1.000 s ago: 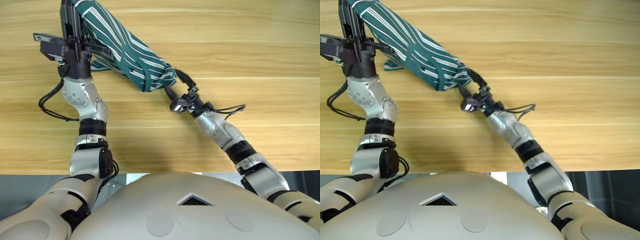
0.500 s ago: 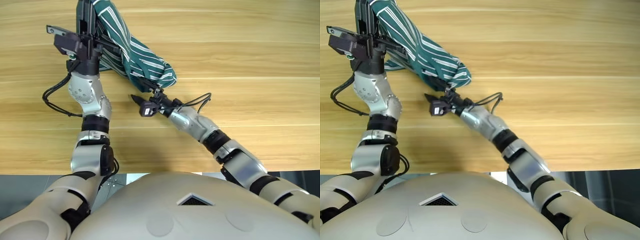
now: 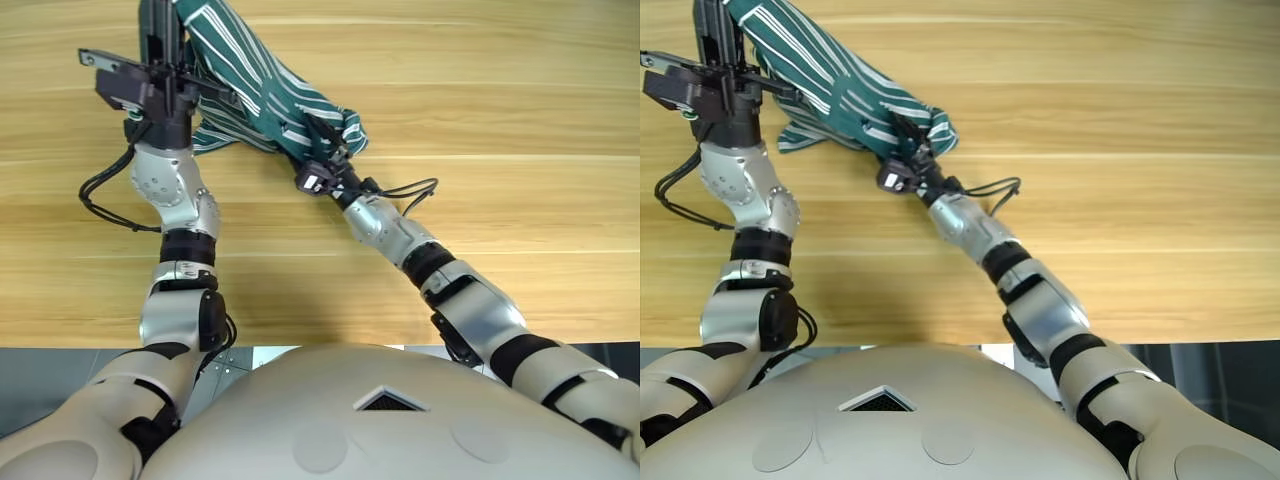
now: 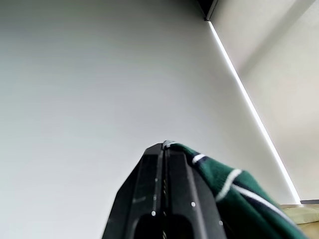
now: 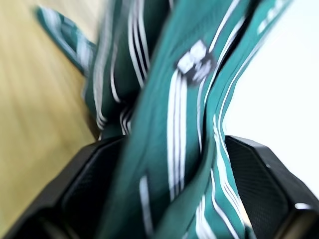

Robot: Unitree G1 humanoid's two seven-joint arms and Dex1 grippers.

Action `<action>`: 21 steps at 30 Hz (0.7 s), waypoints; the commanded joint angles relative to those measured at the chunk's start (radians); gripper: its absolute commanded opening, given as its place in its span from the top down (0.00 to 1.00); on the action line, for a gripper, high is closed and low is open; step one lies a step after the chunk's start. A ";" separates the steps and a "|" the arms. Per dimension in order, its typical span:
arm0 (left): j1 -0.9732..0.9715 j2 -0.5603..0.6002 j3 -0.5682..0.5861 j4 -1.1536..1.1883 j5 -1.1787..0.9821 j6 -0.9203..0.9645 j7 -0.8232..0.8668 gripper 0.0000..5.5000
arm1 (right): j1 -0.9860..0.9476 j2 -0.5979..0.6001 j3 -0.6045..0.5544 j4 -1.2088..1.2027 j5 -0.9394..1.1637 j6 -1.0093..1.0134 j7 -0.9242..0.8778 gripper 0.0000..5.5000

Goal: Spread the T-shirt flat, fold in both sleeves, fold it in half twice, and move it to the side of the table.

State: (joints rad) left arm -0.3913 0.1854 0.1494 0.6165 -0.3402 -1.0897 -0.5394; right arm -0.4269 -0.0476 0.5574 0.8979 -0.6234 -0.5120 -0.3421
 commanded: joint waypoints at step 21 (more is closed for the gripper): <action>-0.003 0.042 0.114 0.106 -0.012 -0.020 0.040 1.00 | 0.130 -0.156 0.010 0.122 -0.045 0.051 -0.038 0.35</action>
State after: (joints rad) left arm -0.3879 0.2093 0.2503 0.7029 -0.3428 -1.1054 -0.5040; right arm -0.3817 -0.1376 0.5646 0.8585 -0.6465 -0.5456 -0.4026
